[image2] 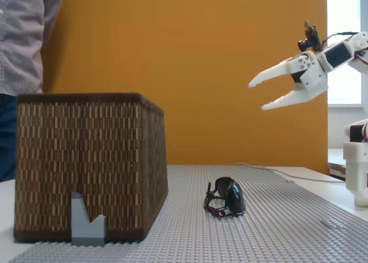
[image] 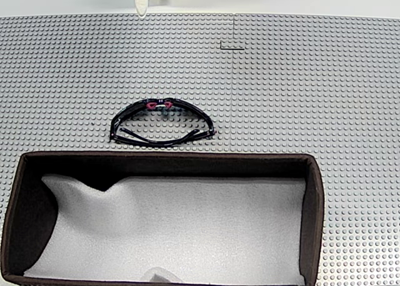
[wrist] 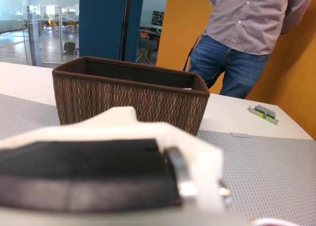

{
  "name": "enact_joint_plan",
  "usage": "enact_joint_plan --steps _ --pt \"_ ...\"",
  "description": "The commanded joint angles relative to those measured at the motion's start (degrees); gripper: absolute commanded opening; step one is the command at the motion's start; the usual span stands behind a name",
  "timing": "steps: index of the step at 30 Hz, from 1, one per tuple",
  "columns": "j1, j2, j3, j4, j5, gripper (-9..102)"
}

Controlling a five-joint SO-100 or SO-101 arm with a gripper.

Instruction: Grasp a glasses and put it in the bin.

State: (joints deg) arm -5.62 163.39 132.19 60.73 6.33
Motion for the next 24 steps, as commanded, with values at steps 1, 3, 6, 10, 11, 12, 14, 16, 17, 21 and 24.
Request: enact_joint_plan --steps 1,3,6,10,11,12,14,16,17,21,24 --pt "-0.62 -4.48 -7.12 2.11 -4.13 23" --pt "-0.62 -4.48 -7.03 2.11 -4.22 23" --pt "-0.62 -4.31 -6.86 2.11 -4.22 23" --pt "-0.62 -4.57 -6.86 1.93 -4.22 23" --pt "-0.62 -5.01 -6.86 1.93 -4.22 23" --pt "-0.62 -5.62 -6.94 1.93 -4.22 23" --pt "-0.97 -7.65 -7.12 1.93 -4.48 23" --pt "-1.41 -11.25 -8.09 2.11 -4.83 23" --pt "-1.49 -13.18 -8.79 2.37 -4.92 23" --pt "-2.20 -25.40 -13.62 4.75 -5.19 23" --pt "-2.81 -37.97 -15.64 4.04 -4.83 23"
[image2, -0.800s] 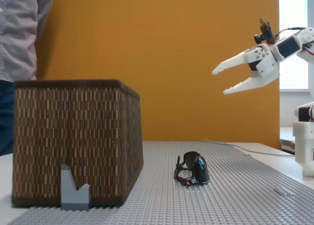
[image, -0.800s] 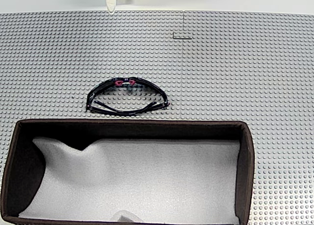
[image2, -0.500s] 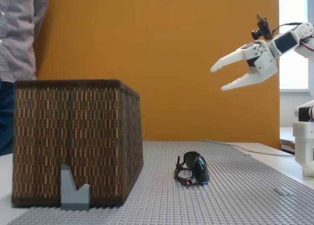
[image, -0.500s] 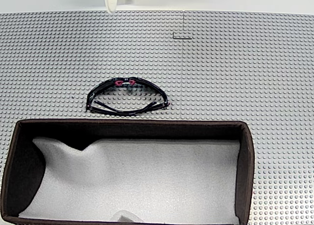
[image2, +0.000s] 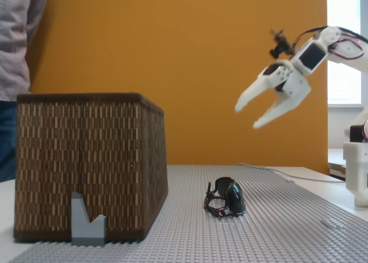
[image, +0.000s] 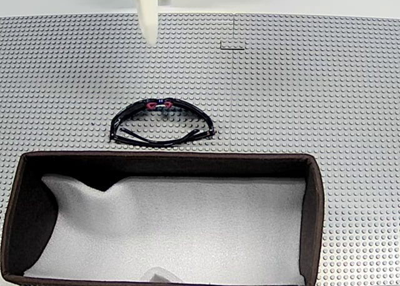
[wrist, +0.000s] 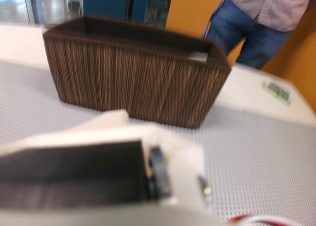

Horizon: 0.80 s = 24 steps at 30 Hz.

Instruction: Grasp a glasses and put it in the bin.

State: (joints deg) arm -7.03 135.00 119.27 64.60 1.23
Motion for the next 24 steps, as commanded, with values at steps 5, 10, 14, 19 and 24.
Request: enact_joint_plan --steps 5,10,14,19,24 --pt "-2.37 -22.41 -4.39 0.09 0.97 23" --pt "-2.64 -27.07 -5.36 0.70 1.05 22" --pt "-2.81 -28.12 -4.48 -1.32 0.70 22" --pt "-3.16 -30.06 -1.32 -7.82 0.26 22" --pt "-4.13 -31.82 2.37 -16.00 -0.62 22"
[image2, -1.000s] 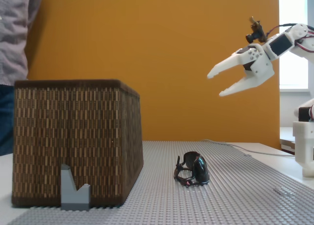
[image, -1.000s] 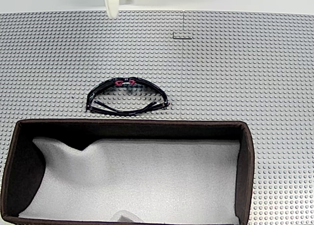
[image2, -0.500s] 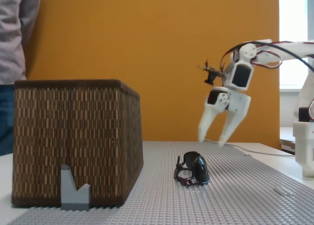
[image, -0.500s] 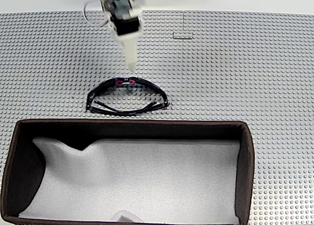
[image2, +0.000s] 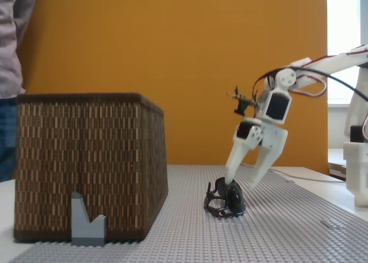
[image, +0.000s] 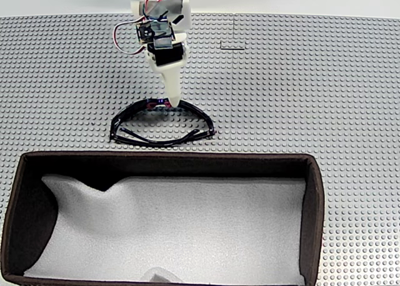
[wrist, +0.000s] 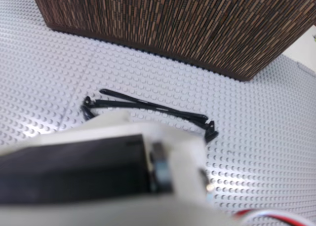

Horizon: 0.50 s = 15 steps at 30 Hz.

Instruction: Grasp a glasses and put it in the bin.

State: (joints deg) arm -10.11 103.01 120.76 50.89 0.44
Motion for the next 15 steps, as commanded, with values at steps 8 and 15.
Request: enact_joint_plan --steps 8,15 --pt "-1.76 -2.90 3.87 -8.70 -0.53 18" --pt "-1.67 -2.64 4.39 -10.20 -0.62 0"
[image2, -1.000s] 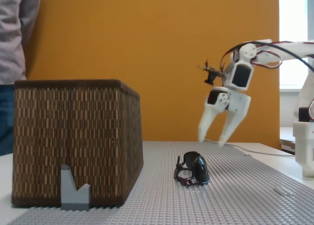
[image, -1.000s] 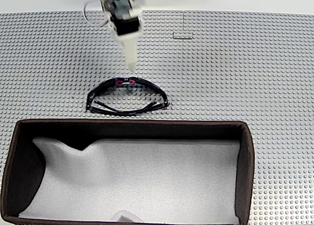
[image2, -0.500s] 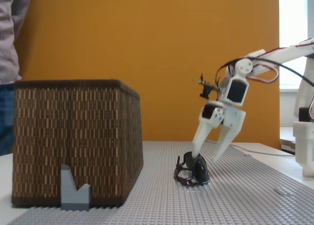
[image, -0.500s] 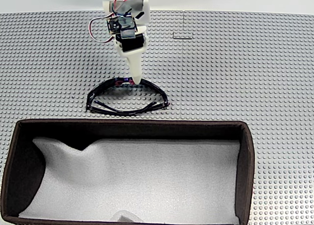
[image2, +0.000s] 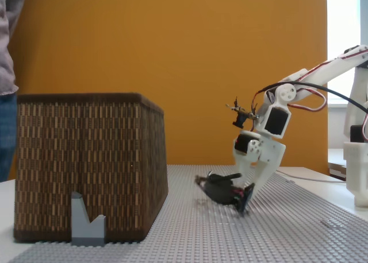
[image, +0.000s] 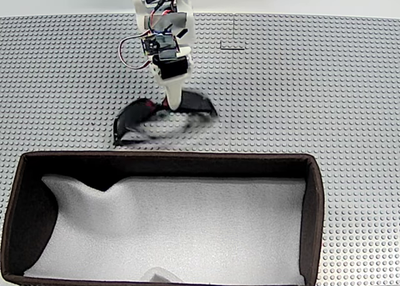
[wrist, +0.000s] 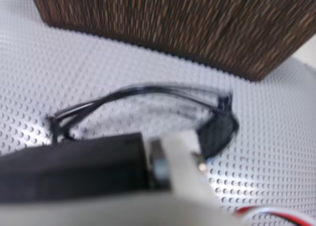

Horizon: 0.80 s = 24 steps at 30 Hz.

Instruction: Grasp a glasses and put it in the bin.

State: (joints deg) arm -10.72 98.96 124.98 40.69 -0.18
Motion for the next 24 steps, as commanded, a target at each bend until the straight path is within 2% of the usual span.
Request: enact_joint_plan --steps 1,24 --pt "-0.97 1.93 0.00 0.35 0.00 0" --pt "2.81 46.05 -1.32 6.15 -1.23 0"
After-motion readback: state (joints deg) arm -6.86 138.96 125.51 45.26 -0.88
